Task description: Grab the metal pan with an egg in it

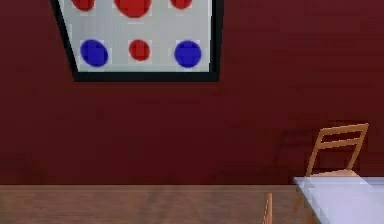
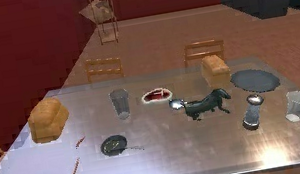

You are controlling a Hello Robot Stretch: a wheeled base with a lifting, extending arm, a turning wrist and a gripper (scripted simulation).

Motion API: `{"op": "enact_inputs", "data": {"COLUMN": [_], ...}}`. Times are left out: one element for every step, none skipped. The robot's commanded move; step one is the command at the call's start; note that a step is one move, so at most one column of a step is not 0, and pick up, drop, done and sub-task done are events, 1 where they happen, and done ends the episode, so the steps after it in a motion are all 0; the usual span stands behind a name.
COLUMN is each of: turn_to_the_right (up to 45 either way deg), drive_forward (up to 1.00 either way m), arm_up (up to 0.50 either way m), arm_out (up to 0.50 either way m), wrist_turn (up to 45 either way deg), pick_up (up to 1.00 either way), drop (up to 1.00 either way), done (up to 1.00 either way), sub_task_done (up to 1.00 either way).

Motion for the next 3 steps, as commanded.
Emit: {"op": "enact_inputs", "data": {"turn_to_the_right": [0.0, 0.0, 0.0], "drive_forward": [0.0, 0.0, 0.0], "arm_up": [0.5, 0.3, 0.0], "arm_out": [0.0, 0.0, 0.38], "wrist_turn": [0.0, 0.0, 0.0], "pick_up": [0.0, 0.0, 0.0], "drop": [0.0, 0.0, 0.0], "done": [0.0, 0.0, 0.0], "sub_task_done": [0.0, 0.0, 0.0]}}
